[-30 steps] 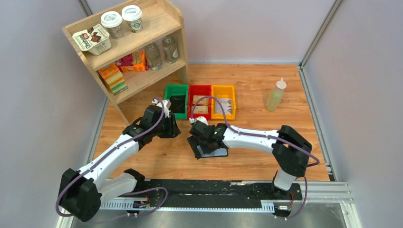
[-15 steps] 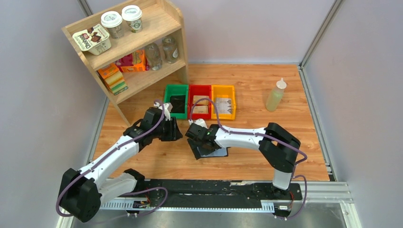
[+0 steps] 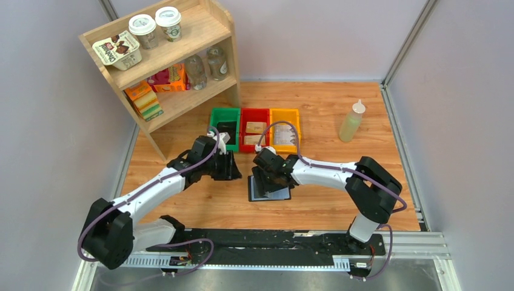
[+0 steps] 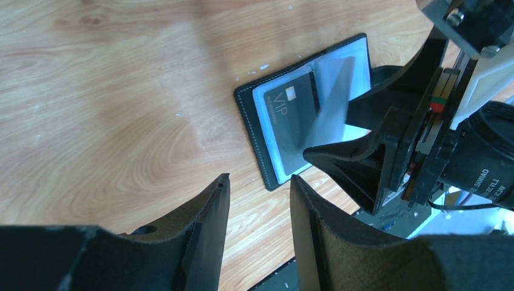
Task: Take the credit cards out of the card holder
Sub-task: Remove the credit card from the card holder.
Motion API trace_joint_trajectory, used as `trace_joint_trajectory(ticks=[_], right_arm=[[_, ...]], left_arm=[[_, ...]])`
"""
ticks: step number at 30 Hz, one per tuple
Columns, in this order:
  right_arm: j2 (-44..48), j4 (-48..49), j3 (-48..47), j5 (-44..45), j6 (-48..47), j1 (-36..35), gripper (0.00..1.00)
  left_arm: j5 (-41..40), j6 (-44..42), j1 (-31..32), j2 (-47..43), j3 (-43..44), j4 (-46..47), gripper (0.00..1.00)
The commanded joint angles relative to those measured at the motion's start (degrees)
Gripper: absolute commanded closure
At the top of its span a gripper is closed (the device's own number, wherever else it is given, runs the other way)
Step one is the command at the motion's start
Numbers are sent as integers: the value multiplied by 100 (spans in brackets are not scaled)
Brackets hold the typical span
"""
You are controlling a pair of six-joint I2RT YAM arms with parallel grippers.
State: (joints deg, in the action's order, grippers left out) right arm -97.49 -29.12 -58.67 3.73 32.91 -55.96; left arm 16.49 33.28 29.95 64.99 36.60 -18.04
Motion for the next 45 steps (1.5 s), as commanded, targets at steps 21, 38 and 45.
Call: trace_joint_trajectory(ticks=[21,38,45], right_arm=[[266,127,182,-22,67,139,22],[-613,-989,-856,972,49,-433,14],[-631,-788,-646,797,40,-363,39]], left_arm=[[-391,126,960,1561,674,241,79],[-1755,478,845,242,75,-218,61],[-965,276,854,496,251,160,61]])
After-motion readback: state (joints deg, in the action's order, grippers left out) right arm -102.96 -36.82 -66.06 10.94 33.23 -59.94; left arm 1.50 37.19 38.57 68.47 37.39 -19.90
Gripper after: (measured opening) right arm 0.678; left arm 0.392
